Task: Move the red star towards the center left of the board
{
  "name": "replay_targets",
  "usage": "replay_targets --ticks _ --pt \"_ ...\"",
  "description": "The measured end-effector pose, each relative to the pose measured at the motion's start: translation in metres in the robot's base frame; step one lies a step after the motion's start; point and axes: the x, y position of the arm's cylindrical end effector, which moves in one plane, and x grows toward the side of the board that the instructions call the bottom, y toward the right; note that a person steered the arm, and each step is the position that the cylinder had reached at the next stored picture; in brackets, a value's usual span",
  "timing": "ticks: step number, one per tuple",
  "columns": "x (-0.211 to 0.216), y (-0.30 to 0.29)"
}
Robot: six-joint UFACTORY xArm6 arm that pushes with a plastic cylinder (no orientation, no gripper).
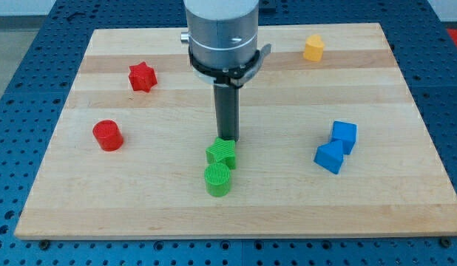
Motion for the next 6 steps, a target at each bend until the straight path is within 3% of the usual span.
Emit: replay_targets --ticks 4,6 --pt "-0.163 -0.056" --pt "-0.168 -0.127"
